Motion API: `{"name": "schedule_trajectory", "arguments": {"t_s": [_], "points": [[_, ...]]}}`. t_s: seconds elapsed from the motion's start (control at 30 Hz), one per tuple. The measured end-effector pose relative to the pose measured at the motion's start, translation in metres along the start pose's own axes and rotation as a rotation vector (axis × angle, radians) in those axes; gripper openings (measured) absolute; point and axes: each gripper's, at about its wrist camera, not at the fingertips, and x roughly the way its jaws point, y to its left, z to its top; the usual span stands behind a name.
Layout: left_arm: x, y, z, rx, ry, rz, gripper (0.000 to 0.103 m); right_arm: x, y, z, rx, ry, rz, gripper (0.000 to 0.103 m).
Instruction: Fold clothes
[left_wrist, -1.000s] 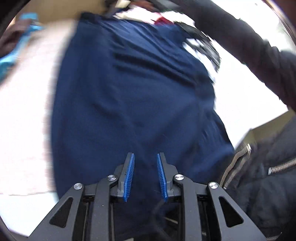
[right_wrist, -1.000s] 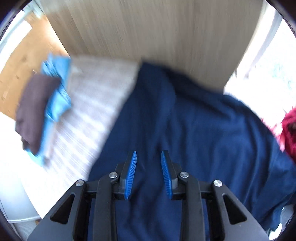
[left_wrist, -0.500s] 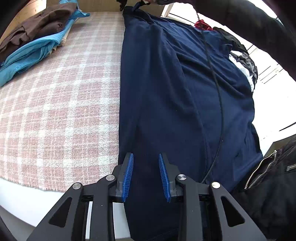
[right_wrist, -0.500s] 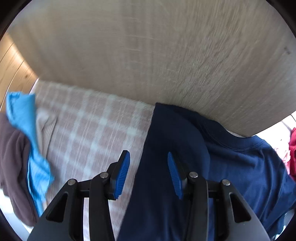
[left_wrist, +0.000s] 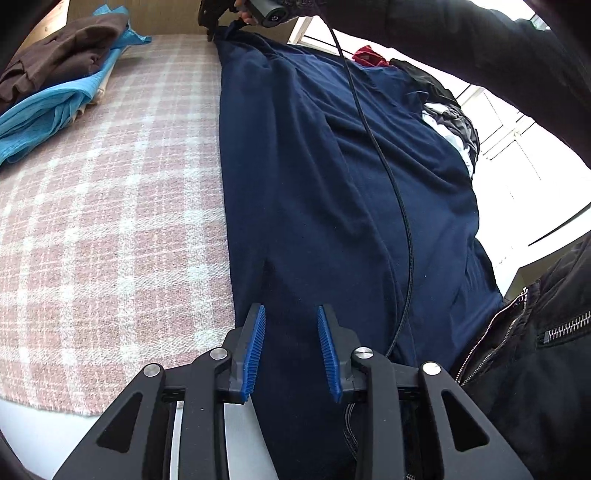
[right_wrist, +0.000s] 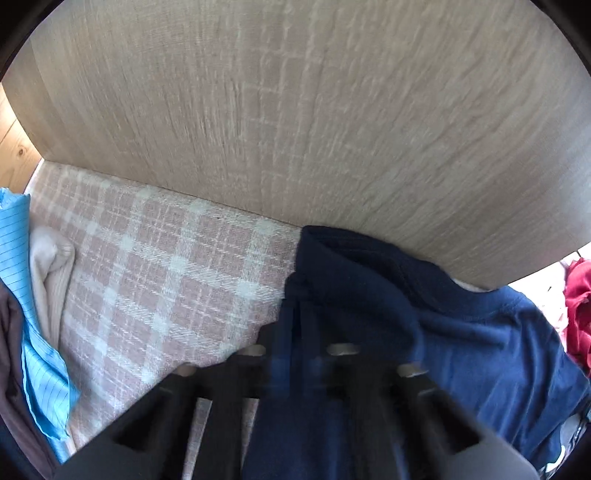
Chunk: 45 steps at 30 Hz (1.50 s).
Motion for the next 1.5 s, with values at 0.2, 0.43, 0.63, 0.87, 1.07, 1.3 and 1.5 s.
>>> {"name": "schedule_trajectory", "arguments": {"t_s": [0.2,0.43,0.63,0.87,1.07,1.3,1.5], "points": [[0.01,-0.004,0.002,0.045,0.011,-0.011,0.002,-0.043,-0.016,-0.001,0.037,-0.105,0.054,0.002],[0.012,-0.005,0.002,0.035,0.01,-0.032,0.001,-0.078,-0.011,-0.004,0.016,-0.086,0.135,0.002],[0.009,-0.004,0.0,0.043,0.014,-0.037,0.001,-0.076,0.0,-0.028,0.031,0.041,0.067,0.007],[0.01,-0.003,0.001,0.053,0.017,-0.046,0.001,-0.083,0.018,-0.047,0.021,0.104,0.033,0.017],[0.01,-0.001,0.002,0.053,0.014,-0.063,0.001,-0.097,0.021,-0.066,-0.003,0.159,-0.054,0.024],[0.01,0.0,0.002,0.066,0.015,-0.072,0.002,-0.116,0.028,-0.083,-0.046,0.155,-0.098,0.041],[0.01,0.0,0.002,0.073,0.018,-0.078,0.002,-0.147,0.033,-0.114,-0.132,0.111,-0.037,0.002]]}}
